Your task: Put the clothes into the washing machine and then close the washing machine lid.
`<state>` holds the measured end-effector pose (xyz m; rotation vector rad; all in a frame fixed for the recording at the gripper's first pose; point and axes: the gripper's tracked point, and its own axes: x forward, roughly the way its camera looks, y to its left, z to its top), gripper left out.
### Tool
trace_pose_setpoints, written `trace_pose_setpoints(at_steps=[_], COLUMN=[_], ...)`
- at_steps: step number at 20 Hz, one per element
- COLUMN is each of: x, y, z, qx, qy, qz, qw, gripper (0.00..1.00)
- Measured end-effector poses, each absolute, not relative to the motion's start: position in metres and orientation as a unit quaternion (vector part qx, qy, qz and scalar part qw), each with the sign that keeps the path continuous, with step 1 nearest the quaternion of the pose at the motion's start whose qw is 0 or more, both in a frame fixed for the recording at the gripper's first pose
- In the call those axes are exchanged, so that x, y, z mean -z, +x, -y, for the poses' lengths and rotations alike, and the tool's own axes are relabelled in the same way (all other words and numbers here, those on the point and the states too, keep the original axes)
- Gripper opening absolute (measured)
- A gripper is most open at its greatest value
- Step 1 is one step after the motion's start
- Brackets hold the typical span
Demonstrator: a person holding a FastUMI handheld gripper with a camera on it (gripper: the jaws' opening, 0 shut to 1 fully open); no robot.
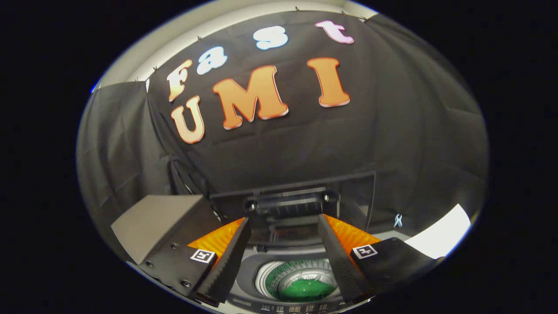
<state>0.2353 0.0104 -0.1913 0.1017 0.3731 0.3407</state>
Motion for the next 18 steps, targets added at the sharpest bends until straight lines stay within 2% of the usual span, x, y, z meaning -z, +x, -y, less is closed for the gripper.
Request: trace_pose_setpoints(at_steps=[4, 8, 18], x=[0.102, 0.08, 0.161], y=[0.269, 0.304, 0.398], z=[-0.014, -0.021, -0.06], qx=[-0.17, -0.161, -0.156], qy=[0.037, 0.019, -0.026], qz=[-0.124, -0.126, -0.214], qw=[0.977, 0.979, 0.964], gripper=[0.98, 0.99, 0.99])
